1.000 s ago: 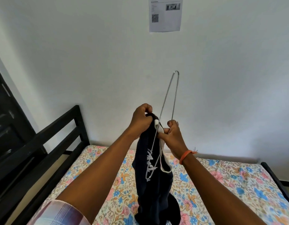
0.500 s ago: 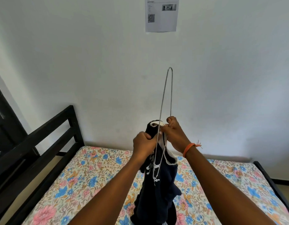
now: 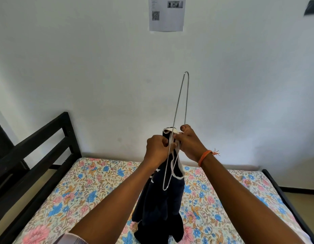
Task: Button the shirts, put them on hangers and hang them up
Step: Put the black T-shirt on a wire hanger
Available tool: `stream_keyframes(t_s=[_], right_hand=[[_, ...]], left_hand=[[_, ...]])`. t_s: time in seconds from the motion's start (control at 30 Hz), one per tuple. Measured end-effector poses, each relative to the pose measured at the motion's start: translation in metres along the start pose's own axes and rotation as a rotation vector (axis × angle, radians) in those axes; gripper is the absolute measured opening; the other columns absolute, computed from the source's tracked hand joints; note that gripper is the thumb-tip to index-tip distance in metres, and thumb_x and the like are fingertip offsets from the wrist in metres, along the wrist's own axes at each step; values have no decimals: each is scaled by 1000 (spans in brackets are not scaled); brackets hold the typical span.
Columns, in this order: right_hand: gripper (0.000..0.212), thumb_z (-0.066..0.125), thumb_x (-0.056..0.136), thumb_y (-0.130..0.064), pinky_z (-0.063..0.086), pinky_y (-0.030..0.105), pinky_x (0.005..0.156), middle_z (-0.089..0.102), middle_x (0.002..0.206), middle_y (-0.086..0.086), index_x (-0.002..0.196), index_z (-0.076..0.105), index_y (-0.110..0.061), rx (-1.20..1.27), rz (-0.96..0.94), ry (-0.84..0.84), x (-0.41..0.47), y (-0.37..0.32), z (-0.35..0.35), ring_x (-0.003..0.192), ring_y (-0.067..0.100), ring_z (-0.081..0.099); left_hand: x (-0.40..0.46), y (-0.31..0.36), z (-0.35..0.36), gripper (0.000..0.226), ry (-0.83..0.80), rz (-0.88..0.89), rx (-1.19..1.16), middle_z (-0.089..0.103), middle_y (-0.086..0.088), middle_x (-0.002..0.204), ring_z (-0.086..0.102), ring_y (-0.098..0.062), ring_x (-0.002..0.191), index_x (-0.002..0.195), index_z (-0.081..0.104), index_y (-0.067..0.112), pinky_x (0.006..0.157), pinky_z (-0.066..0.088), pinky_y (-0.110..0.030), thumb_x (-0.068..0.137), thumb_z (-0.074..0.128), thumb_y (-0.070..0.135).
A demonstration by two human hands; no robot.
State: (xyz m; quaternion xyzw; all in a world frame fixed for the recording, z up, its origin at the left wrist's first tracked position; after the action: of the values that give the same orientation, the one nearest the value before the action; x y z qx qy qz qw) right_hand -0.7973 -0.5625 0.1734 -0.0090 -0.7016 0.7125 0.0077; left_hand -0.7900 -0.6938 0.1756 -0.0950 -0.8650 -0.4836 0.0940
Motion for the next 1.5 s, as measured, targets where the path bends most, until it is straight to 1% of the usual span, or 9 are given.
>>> stream_keyframes(t_s=[0.2, 0.37, 0.57, 0.67, 0.8, 0.97, 1.2, 1.3, 1.5], right_hand=[[30, 48, 99, 4, 50, 45, 79, 52, 106, 25, 94, 37, -23, 70, 35, -39, -2, 13, -3, 81, 29, 60], [27, 47, 99, 5, 52, 33, 63, 50, 94, 14, 93, 38, -20, 82, 28, 9, -2, 9, -17, 79, 24, 59], [20, 52, 99, -7, 58, 42, 57, 52, 100, 18, 107, 35, -12, -302, 78, 75, -5, 11, -66, 78, 29, 64], [26, 59, 98, -22, 51, 32, 45, 60, 89, 18, 103, 34, -15, -460, 98, 62, -9, 14, -69, 62, 30, 66], [33, 48, 99, -43, 30, 27, 53, 50, 73, 8, 80, 38, -18, -459, -95, 377, -2, -9, -86, 56, 18, 41], [42, 30, 104, -47, 26, 20, 44, 32, 62, 3, 74, 33, -18, 82, -116, 747, -3, -17, -102, 47, 15, 27], [44, 27, 96, -53, 39, 39, 66, 44, 65, 2, 69, 41, -20, 146, -160, 971, -6, -9, -96, 66, 23, 44], [43, 32, 106, -36, 38, 35, 67, 46, 66, 2, 70, 44, -15, 47, -193, 998, -15, -5, -91, 68, 24, 46], [40, 39, 106, -34, 33, 36, 64, 53, 71, 3, 79, 52, -8, -228, -167, 662, -23, 25, -26, 71, 24, 50]], left_hand=[[7, -8, 3, 36, -60, -6, 19, 50, -8, 48, 40, -12, 45, 55, 62, 2, 46, 28, -18, 82, 75, 20], [13, -41, 4, 34, -20, -272, -213, 58, -10, 63, 56, -21, 59, 60, 55, 8, 66, 56, -39, 82, 58, 34], [-3, -55, -3, 26, 29, -603, -636, 39, -4, 64, 40, -17, 60, 69, 34, 14, 56, 31, -27, 94, 30, 13], [-4, -43, 8, 29, -18, -557, -597, 61, -10, 80, 59, -23, 74, 79, 55, 7, 67, 48, -34, 92, 36, 25], [-1, -31, 17, 33, -83, -444, -442, 67, -12, 100, 63, -24, 90, 101, 65, 5, 74, 48, -33, 91, 49, 32], [-3, -22, 19, 27, -57, -332, -295, 56, -4, 85, 52, -20, 79, 86, 54, 12, 67, 39, -33, 98, 47, 35], [-11, -18, 14, 37, -30, -362, -275, 41, -5, 63, 42, -24, 62, 63, 35, 17, 59, 37, -36, 92, 54, 31], [-15, -23, 9, 27, -30, -455, -364, 58, -13, 71, 61, -32, 65, 71, 50, 14, 66, 59, -51, 87, 56, 34], [-7, -24, -4, 27, 112, -493, -588, 65, -19, 81, 67, -36, 78, 76, 60, 8, 71, 57, -50, 78, 56, 34]])
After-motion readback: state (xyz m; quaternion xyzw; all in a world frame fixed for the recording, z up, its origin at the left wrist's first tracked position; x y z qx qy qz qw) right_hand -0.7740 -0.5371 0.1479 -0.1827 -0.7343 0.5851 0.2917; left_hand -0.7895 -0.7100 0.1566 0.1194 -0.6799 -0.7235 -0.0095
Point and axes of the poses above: each hand's wrist, its own x-axis towards the middle knuckle, its own z-axis out of the palm, y = z × x, the point moved 8 cm from there along x, towards the middle knuckle
